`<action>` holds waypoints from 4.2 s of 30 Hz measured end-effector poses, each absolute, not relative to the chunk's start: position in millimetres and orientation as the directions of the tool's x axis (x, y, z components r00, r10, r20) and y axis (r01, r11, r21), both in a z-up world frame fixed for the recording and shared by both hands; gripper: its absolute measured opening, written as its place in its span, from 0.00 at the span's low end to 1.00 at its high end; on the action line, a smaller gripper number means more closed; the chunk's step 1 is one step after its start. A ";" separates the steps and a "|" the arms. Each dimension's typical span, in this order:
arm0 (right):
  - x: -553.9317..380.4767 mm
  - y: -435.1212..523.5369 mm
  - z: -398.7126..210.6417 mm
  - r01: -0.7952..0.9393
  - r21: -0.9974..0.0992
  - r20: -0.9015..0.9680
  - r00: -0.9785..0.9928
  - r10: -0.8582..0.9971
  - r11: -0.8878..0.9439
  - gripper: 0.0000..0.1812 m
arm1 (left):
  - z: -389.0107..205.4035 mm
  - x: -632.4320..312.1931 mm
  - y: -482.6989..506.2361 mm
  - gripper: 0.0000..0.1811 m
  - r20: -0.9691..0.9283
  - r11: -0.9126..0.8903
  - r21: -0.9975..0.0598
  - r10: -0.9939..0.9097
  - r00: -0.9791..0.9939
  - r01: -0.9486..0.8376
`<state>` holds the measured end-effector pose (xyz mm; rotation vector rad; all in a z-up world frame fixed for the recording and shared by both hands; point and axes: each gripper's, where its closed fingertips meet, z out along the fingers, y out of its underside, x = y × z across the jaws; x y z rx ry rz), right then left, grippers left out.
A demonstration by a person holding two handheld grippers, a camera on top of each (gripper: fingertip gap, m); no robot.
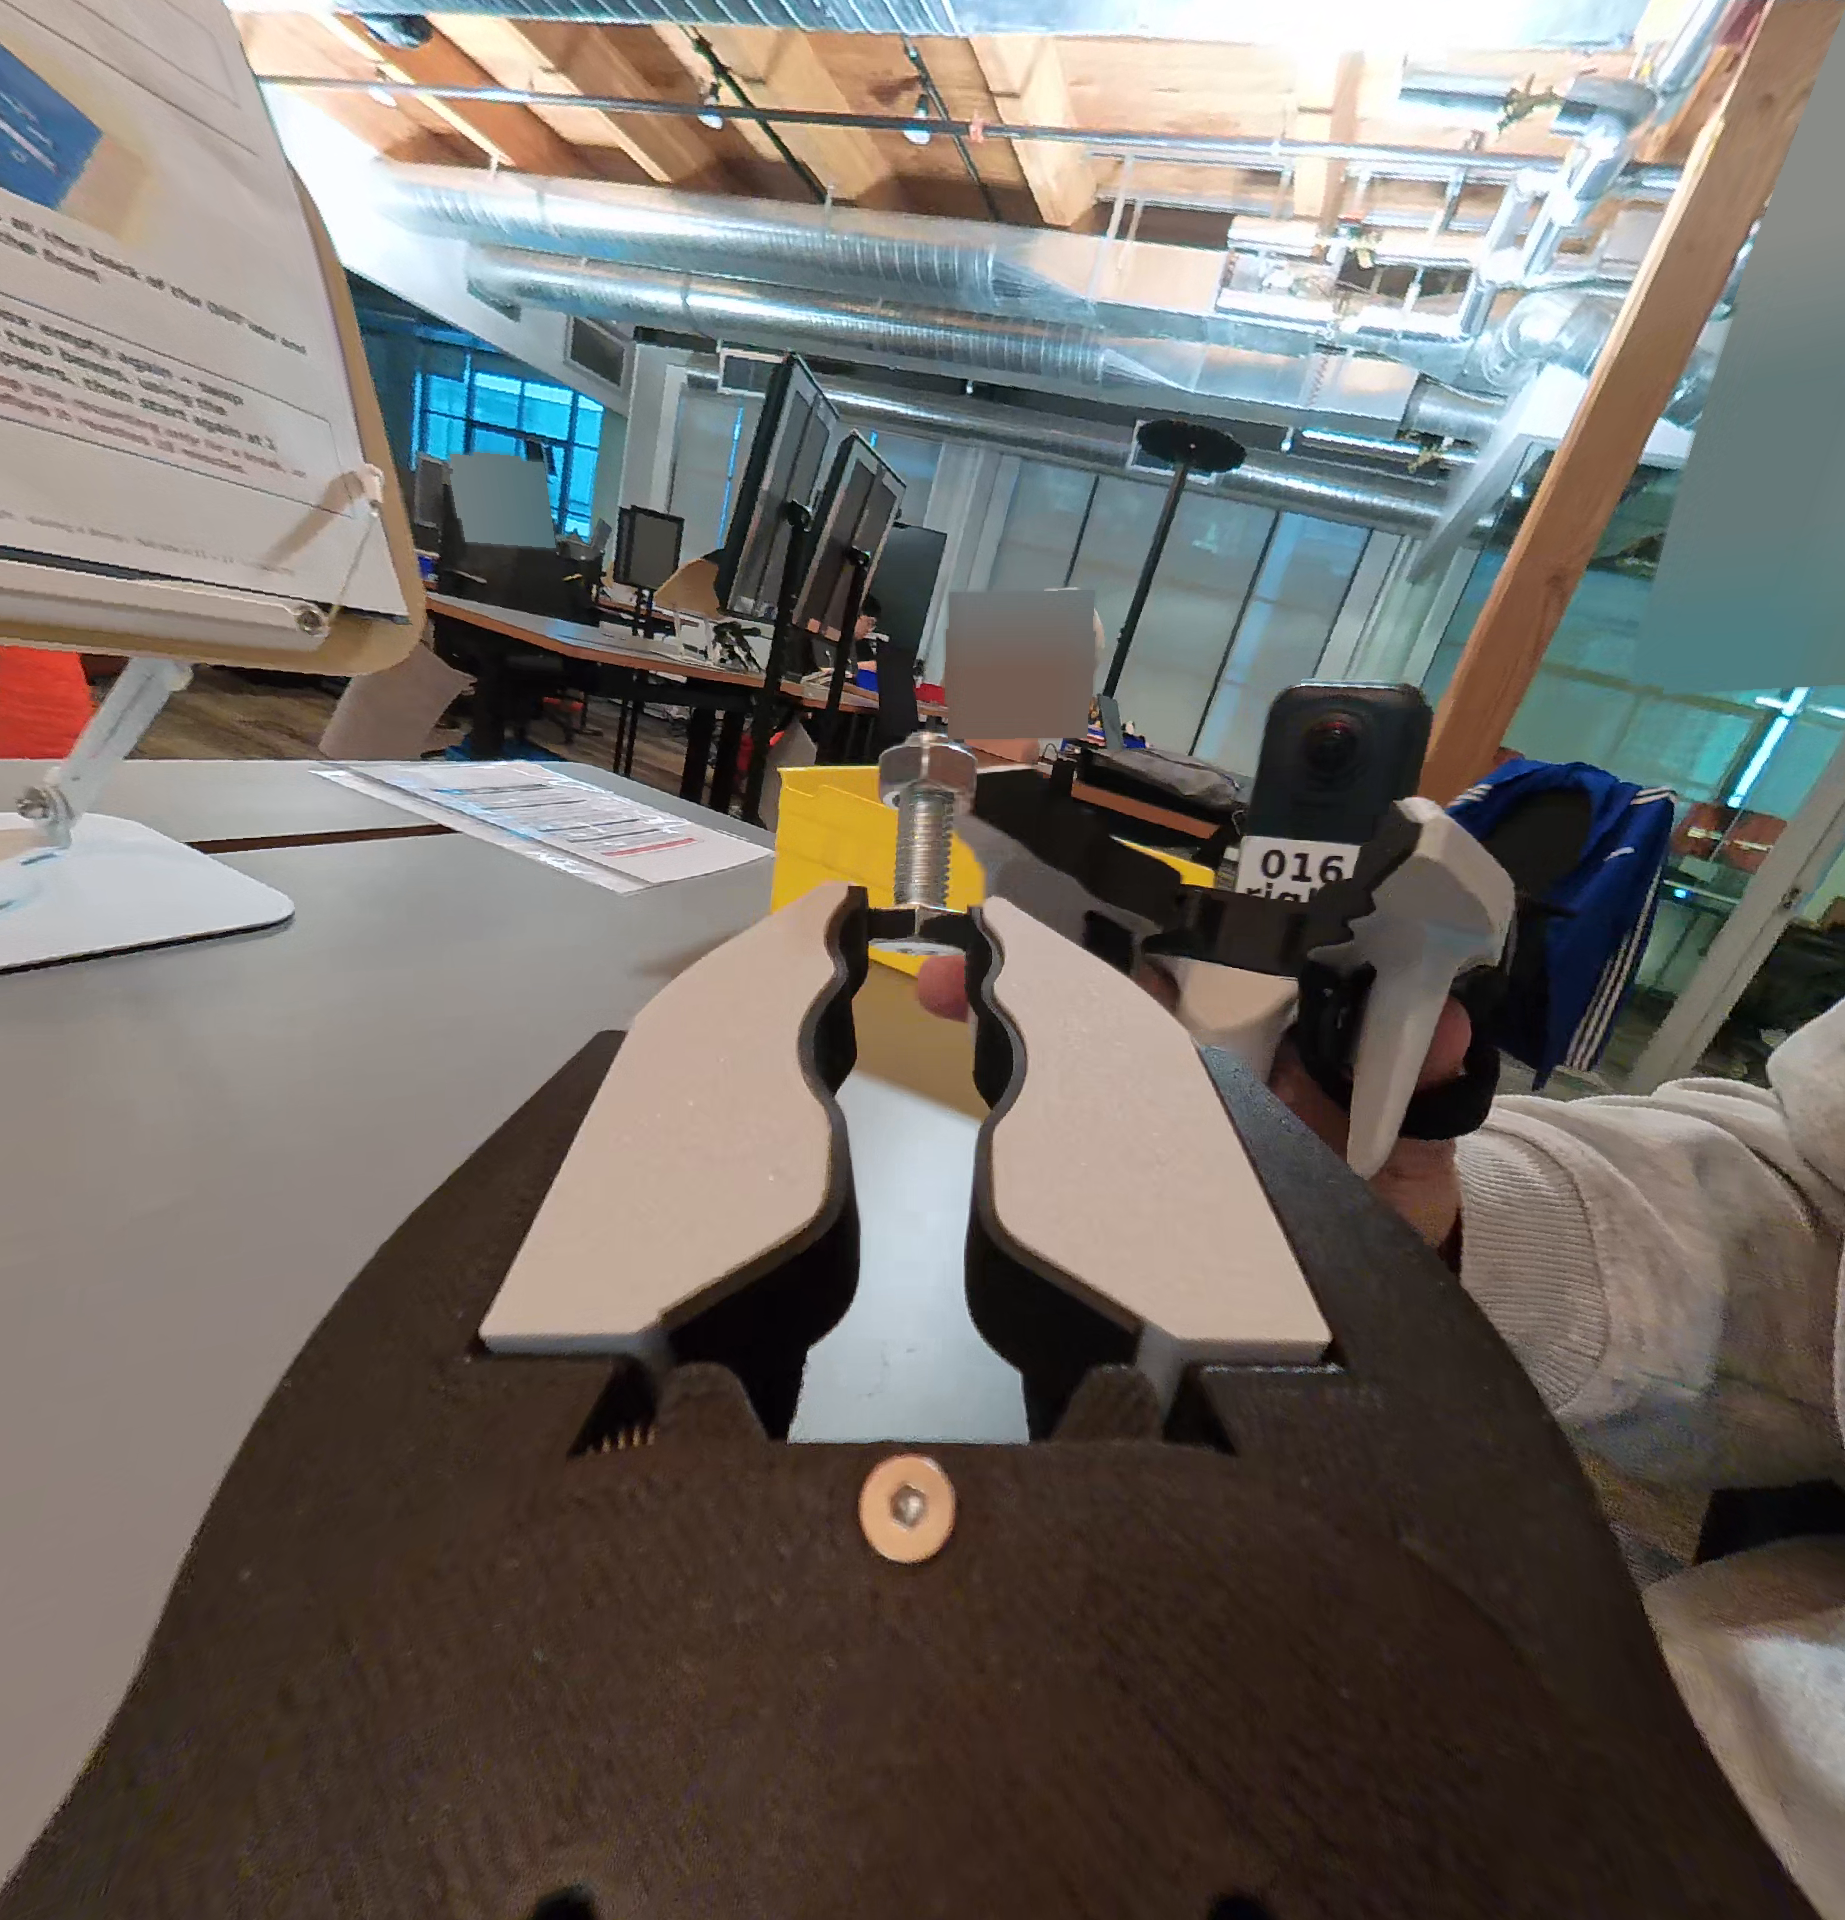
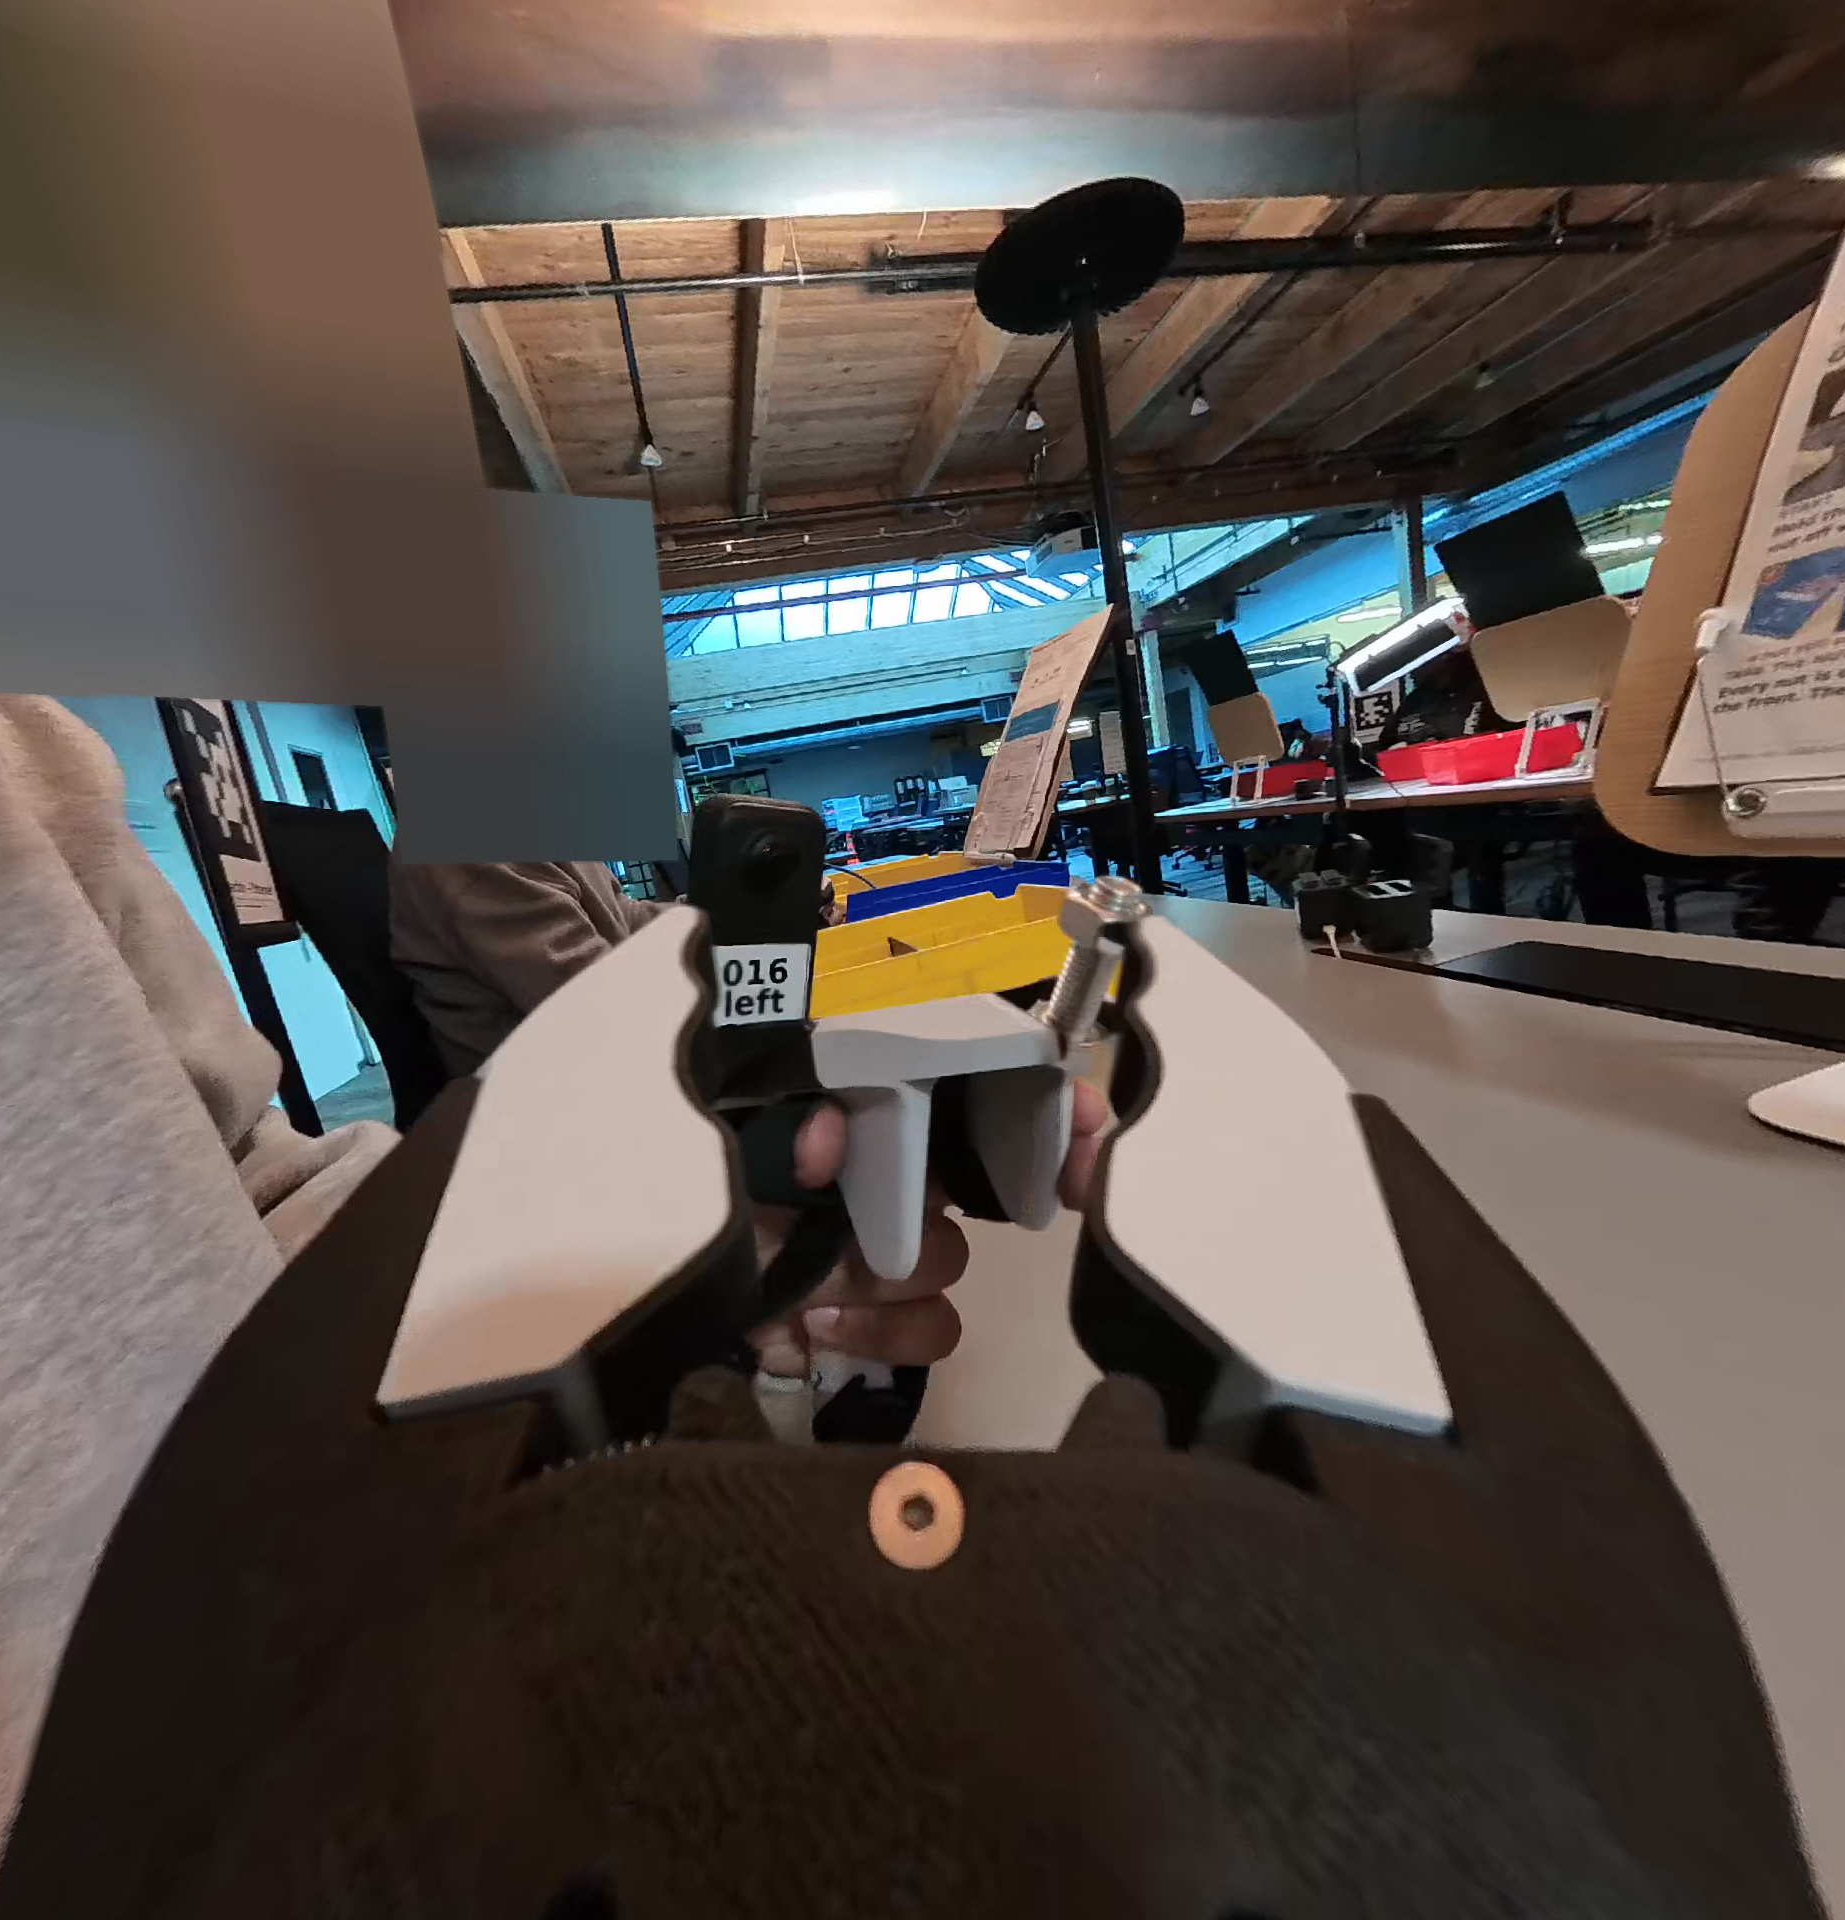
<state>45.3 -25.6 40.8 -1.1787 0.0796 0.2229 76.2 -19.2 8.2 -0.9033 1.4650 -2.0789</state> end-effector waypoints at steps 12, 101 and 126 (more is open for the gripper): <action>65.9 -28.1 31.6 -0.224 -0.911 -0.213 0.975 0.070 0.346 0.41 | 4.8 74.9 -25.5 0.11 0.269 -0.342 -0.939 -0.650 -0.710 -0.042; 61.9 -35.1 33.8 -0.281 -0.899 -0.247 0.959 0.143 0.337 0.25 | -5.9 79.5 -34.9 0.10 0.270 -0.296 -0.952 -0.679 -0.683 -0.081; 74.0 -40.8 31.0 -0.304 -0.897 -0.282 0.953 0.114 0.322 0.17 | -5.4 76.9 -40.1 0.10 0.261 -0.290 -0.954 -0.666 -0.699 -0.080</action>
